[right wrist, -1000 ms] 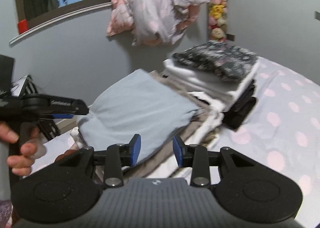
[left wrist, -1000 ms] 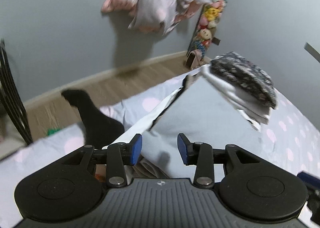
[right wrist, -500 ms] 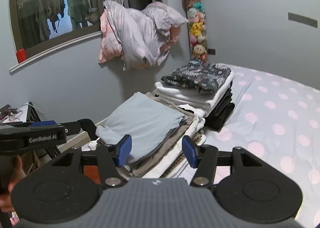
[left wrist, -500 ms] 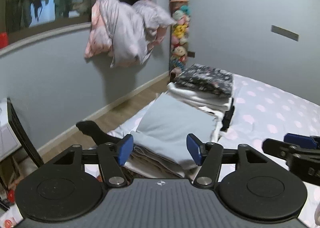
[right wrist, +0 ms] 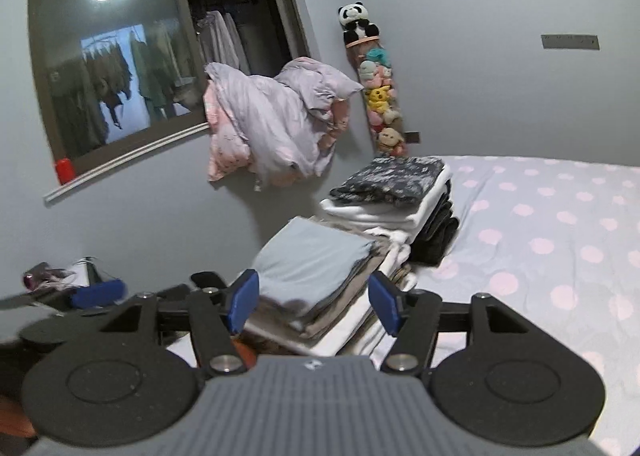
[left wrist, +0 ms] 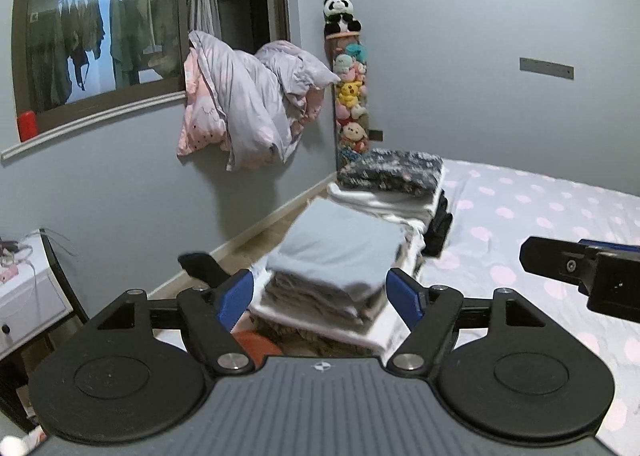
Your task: Fold clothes
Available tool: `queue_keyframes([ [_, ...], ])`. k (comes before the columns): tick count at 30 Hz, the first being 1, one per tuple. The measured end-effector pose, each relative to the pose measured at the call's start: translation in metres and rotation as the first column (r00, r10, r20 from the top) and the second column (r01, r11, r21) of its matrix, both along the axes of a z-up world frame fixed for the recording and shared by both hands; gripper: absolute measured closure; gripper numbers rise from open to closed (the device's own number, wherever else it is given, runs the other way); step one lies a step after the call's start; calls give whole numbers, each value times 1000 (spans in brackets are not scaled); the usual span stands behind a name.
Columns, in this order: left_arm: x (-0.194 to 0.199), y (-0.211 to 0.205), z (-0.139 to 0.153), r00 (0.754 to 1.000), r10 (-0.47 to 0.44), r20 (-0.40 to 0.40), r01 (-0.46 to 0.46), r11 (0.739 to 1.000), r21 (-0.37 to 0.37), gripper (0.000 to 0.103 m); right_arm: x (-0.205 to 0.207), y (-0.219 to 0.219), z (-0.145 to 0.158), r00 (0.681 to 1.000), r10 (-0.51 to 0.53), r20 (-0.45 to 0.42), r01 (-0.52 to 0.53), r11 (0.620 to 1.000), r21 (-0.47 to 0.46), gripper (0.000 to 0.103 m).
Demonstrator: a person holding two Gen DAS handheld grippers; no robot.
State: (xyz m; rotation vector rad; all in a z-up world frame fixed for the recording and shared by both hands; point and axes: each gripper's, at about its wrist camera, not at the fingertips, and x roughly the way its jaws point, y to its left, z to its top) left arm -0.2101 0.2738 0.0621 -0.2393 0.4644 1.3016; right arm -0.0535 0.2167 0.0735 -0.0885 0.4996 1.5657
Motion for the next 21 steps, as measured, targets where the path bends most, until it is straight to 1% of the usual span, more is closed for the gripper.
queue_keyframes([
  [5,4,-17,-16,1000,17,-2,-17,1000,-21,17,-8,-33,-11,995,-57,81,55,998,25,33],
  [9,9,-25,-28,999,33,10,-33,999,-39,17,-7,-45,-21,989,-98,111,99,995,-6,33],
  [11,2,-36,-33,999,36,22,-35,998,-52,16,-7,-48,-29,989,-96,111,100,995,-26,33],
  [18,-4,-41,-59,998,45,48,-39,992,-119,16,-11,-49,-59,987,-72,142,87,991,-106,33],
  [21,-4,-47,-69,999,36,31,-31,989,-142,16,-12,-47,-68,988,-61,143,81,987,-140,33],
])
